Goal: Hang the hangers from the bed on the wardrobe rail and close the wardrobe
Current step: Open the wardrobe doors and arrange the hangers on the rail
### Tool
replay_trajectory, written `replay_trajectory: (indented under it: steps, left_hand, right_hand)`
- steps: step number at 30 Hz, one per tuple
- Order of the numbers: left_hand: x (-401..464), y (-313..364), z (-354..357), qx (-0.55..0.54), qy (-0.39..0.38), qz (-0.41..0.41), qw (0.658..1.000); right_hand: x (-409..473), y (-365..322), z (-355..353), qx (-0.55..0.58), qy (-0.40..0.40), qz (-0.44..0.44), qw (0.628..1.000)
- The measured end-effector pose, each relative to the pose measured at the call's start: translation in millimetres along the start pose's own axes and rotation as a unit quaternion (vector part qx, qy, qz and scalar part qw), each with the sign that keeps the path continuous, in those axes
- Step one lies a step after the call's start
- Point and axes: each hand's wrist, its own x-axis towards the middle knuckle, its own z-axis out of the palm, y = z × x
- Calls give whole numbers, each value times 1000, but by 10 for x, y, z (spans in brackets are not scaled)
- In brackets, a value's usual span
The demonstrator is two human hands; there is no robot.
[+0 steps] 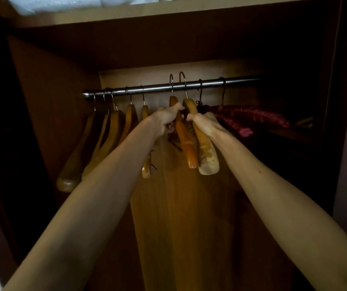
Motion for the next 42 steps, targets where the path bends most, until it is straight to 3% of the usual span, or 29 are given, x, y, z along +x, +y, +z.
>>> replay_trajectory:
  steps: [10, 16, 21, 24, 28, 33, 37, 42]
  left_hand:
    - [181, -145, -55, 26, -10, -54, 998]
    - [215, -243, -70, 45, 31, -47, 997]
    - [190, -260, -141, 106, 53, -1, 993]
    - [167, -202, -269, 192, 76, 46, 977]
    - [101, -146, -511, 284, 164, 78, 941]
    - [-108, -109, -760, 407, 290, 74, 863]
    - [-255, -190, -898, 439, 267, 29, 858]
    - [-330, -281, -953, 434, 226, 17, 872]
  right_hand:
    - [-16, 182, 157, -9, 29, 26, 999]
    - [-35, 236, 254, -7, 47, -3, 999]
    - [-106, 216, 204, -67, 39, -24, 997]
    - [-160, 204, 147, -124, 50, -40, 990]
    - [-300, 26, 64, -211, 39, -51, 975]
    - [-603, -274, 178, -260, 35, -144, 954]
    - [-800, -418, 498, -269, 5, -186, 945]
    - [-959, -409, 1005, -272, -61, -161, 947]
